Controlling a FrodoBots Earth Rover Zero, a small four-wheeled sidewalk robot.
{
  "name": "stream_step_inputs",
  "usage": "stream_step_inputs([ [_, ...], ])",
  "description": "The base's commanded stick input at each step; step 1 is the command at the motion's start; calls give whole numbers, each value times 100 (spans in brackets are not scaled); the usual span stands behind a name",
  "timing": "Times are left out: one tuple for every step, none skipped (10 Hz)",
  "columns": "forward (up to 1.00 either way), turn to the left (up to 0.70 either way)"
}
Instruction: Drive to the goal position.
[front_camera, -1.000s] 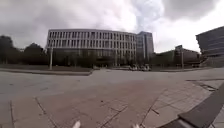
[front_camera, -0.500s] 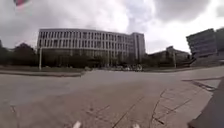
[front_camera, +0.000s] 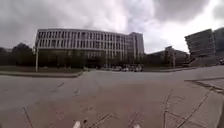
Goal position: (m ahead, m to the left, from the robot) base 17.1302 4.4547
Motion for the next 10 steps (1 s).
stream_step_inputs([
  [70,0],
  [70,0],
  [70,0],
  [70,0],
  [70,0],
  [70,0],
  [70,0],
  [70,0],
  [70,0],
  [70,0],
])
